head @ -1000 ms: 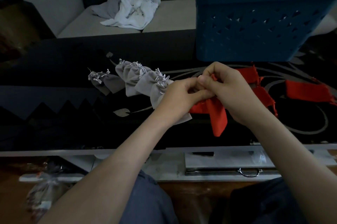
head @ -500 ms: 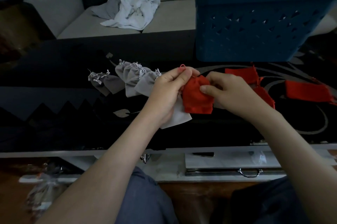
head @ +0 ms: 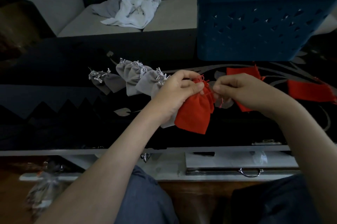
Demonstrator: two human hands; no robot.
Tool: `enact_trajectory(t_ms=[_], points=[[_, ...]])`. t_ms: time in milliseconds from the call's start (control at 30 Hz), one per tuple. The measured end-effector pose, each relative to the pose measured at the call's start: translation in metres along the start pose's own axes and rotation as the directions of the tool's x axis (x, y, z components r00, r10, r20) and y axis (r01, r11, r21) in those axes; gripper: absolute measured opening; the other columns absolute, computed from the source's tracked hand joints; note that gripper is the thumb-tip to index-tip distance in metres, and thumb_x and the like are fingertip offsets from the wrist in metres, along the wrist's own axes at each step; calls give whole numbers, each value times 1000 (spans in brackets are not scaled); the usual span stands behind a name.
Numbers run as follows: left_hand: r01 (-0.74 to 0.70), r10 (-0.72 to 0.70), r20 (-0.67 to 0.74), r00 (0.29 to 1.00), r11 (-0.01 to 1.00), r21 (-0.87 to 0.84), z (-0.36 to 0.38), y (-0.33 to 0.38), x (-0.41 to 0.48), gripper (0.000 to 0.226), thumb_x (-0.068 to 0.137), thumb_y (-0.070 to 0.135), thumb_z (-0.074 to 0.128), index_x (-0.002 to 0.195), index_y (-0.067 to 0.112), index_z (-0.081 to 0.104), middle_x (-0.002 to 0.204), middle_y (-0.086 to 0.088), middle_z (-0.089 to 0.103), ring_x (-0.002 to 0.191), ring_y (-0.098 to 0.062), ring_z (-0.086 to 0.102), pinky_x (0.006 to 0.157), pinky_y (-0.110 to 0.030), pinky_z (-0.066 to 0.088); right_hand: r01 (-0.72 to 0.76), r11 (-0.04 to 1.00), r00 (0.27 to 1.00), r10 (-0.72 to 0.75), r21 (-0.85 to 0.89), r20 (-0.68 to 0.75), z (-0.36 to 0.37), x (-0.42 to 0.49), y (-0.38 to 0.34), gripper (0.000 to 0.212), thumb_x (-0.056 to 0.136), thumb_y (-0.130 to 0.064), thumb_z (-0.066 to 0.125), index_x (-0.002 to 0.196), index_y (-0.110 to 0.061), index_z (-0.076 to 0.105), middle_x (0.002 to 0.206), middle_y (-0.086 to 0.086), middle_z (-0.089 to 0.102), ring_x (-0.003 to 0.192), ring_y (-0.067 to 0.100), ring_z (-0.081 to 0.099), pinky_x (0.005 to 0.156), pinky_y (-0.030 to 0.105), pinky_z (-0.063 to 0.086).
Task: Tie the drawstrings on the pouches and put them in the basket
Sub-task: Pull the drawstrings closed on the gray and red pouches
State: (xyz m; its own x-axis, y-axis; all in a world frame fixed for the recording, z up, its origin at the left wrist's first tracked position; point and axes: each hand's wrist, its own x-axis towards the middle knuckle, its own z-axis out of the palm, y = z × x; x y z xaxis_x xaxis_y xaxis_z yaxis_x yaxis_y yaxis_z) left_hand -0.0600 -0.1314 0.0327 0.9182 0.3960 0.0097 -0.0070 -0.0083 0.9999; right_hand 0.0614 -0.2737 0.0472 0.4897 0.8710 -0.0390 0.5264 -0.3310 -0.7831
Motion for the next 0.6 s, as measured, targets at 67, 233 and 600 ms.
enact_trajectory(t_ms=[67, 233, 600], points=[[23, -22, -30, 999, 998, 50, 1, -1, 1, 15, 89, 12, 62, 102, 12, 55, 69, 3, 69, 65, -6, 65, 63, -19, 51, -56, 998, 995, 58, 29, -75, 4, 0, -1, 33, 94, -28, 54, 69, -8, 59, 66, 2, 63, 60, 11, 58, 57, 16, 47], [10, 2, -105, 994, 994, 106, 5, -5, 3, 5, 89, 10, 63, 84, 11, 62, 68, 4, 67, 64, -5, 63, 65, -20, 51, -90, 949, 971, 152, 304, -187, 16, 2, -4, 38, 95, -31, 53, 61, -14, 54, 51, -9, 52, 49, 2, 48, 47, 12, 38], [-5, 24, -226, 974, 996, 84, 9, -11, 11, 11, 93, 8, 58, 86, 10, 67, 80, -5, 68, 77, -13, 64, 73, -24, 48, 179, 961, 968, -133, 209, -215, 29, 5, -7, 27, 95, -5, 49, 92, -27, 65, 76, -1, 62, 75, 17, 58, 70, 29, 47]])
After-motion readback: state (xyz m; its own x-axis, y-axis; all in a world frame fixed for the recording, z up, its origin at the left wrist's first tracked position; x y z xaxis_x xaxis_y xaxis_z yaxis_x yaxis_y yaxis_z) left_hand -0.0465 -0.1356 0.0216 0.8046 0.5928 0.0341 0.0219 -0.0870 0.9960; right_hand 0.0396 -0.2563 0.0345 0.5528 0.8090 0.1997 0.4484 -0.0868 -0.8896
